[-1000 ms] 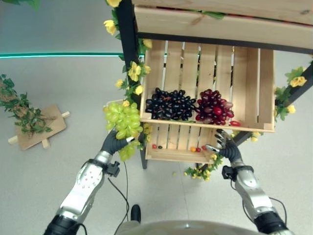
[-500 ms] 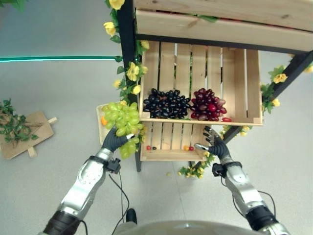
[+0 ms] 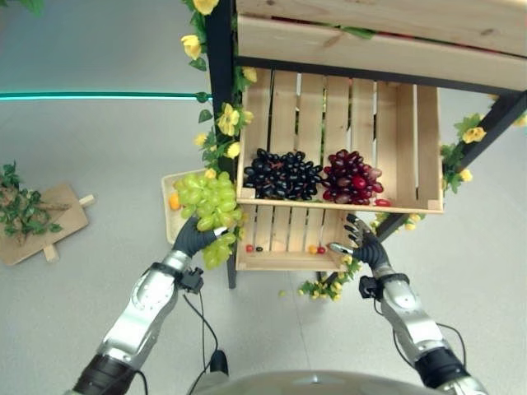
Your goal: Pick up the fruits from the basket on one side to the basket on the other side
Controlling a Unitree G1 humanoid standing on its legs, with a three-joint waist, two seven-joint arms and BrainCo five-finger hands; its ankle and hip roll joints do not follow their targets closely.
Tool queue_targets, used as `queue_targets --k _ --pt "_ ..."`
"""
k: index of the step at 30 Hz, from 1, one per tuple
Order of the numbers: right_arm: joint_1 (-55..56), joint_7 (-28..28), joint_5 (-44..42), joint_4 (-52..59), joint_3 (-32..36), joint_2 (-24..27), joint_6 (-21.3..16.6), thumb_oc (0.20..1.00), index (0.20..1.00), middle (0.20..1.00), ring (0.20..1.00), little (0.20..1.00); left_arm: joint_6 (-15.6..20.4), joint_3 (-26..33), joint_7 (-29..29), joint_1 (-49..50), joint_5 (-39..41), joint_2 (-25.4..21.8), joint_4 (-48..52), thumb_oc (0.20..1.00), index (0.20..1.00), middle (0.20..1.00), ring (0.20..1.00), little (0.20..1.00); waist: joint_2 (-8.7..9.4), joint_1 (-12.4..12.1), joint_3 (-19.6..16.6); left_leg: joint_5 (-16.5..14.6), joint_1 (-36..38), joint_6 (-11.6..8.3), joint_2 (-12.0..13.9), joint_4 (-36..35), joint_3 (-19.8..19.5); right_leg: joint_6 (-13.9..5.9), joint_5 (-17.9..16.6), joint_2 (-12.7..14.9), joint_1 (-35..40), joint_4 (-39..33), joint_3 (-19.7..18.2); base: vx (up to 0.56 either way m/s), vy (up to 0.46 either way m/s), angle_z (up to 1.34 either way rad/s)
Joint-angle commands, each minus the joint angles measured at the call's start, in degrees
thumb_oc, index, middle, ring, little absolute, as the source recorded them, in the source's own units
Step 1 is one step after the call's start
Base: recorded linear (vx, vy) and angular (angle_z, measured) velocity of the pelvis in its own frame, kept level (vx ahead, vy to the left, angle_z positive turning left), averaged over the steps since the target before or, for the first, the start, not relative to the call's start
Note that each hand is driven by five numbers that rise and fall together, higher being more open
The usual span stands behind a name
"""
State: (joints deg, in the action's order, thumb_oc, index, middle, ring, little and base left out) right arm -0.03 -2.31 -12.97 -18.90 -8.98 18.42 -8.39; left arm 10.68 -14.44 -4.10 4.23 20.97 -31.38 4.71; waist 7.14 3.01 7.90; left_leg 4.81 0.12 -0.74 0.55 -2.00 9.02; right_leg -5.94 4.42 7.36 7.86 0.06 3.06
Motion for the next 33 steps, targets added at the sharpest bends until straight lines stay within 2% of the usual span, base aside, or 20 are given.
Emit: queue_targets --k 1,10,11,15,16,19,27,30,33 --pt "-2.07 -0.3 -0.42 1.74 3.56 -0.41 -2.56 1.0 1.0 1.0 1.0 1.0 5.96 4.02 -0.31 -3.16 -1.04 1.15 5.33 0.2 0.2 0.2 0.2 0.2 0.77 -0.12 -2.08 -16.81 0.58 -1.62 3.61 18.16 -1.14 -4.32 -3.38 3.42 -5.81 3.46 3.16 0.0 -0.006 0.14" --pt "-3.62 -0.61 -0.36 0.37 3.96 -0.83 -2.69 1.0 1.0 1.0 1.0 1.0 6.45 10.32 1.29 1.43 -1.35 0.7 6.33 0.2 0.2 0.2 0.2 0.2 1.08 -2.88 -1.11 -15.8 -0.94 -1.61 2.81 17.42 -3.59 -4.32 -3.38 4.19 -5.32 3.68 6.57 -0.02 -0.01 0.19" --pt "-4.38 -0.46 -0.47 -0.13 3.55 -0.92 -2.64 1.0 1.0 1.0 1.0 1.0 6.7 11.62 1.69 2.35 -1.36 0.85 6.58 0.2 0.2 0.2 0.2 0.2 1.14 -4.02 -0.88 -15.5 -1.29 -1.62 2.56 17.17 -4.3 -4.4 -3.42 4.47 -5.21 3.82 7.71 -0.01 -0.018 0.13" --pt "-4.61 -0.74 -0.74 -0.51 3.51 -1.19 -2.76 1.0 1.0 1.0 1.0 1.0 6.63 12.58 2.07 3.25 -1.37 0.81 7.28 0.2 0.2 0.2 0.2 0.2 1.18 -5.34 -0.6 -14.43 -2.04 -2.07 1.91 16.16 -6.3 -4.14 -3.05 4.95 -4.73 3.93 10.13 -0.02 -0.025 0.29" --pt "-4.37 -1.05 -1.0 -0.54 4.01 -1.26 -2.98 1.0 1.0 1.0 1.0 1.0 6.58 12.79 2.11 3.48 -1.43 0.78 7.37 0.2 0.2 0.2 0.2 0.2 1.2 -5.83 -0.46 -13.44 -2.9 -2.54 1.37 15.42 -8.31 -3.87 -2.77 5.18 -4.43 4.07 12.37 -0.03 -0.049 0.44" --pt "-4.18 -1.44 -1.19 -0.24 4.65 -1.25 -3.41 1.0 1.0 1.0 1.0 1.0 6.55 13.11 1.72 3.51 -0.91 0.6 8.61 0.2 0.2 0.2 0.2 0.2 1.01 -6.94 -0.11 -11.83 -4.3 -3.2 0.66 14.19 -11.68 -3.3 -2.36 5.32 -3.92 3.85 15.84 -0.04 -0.057 0.79" --pt "-2.93 -1.94 -2.16 -1.08 6.47 -0.8 -3.86 1.0 1.0 1.0 1.0 1.0 6.17 14.69 -0.5 5.04 2.85 0.02 12.09 0.2 0.2 0.2 0.2 0.2 -0.15 -9.21 0.39 -7.5 -6.03 -4.62 0.29 9.52 -17.98 -2.56 -1.64 4.73 -3.24 2.86 22.25 -0.04 -0.04 0.65" --pt "-1.15 -2.47 -2.73 -0.89 8.52 -0.25 -4.2 1.0 1.0 1.0 1.0 1.0 6.03 15.37 -1.05 4.73 4.63 -0.16 13.87 0.2 0.2 0.2 0.2 0.2 -1.31 -10.02 0.75 -5.82 -7.18 -6.03 0.17 8.09 -22.23 -1.8 -0.45 4.35 -2.78 3.4 25.9 -0.04 -0.062 0.55" --pt "-0.54 -2.74 -2.81 -0.86 9.38 0.08 -4.36 1.0 1.0 1.0 1.0 1.0 6.24 14.89 -2.1 3.98 6.18 0.09 14.82 0.2 0.2 0.2 0.2 0.2 -2.05 -10.07 0.83 -5.33 -7.63 -6.5 -0.02 7.81 -23.95 -1.51 0.1 4.13 -2.39 3.46 27.55 -0.01 -0.01 0.77"
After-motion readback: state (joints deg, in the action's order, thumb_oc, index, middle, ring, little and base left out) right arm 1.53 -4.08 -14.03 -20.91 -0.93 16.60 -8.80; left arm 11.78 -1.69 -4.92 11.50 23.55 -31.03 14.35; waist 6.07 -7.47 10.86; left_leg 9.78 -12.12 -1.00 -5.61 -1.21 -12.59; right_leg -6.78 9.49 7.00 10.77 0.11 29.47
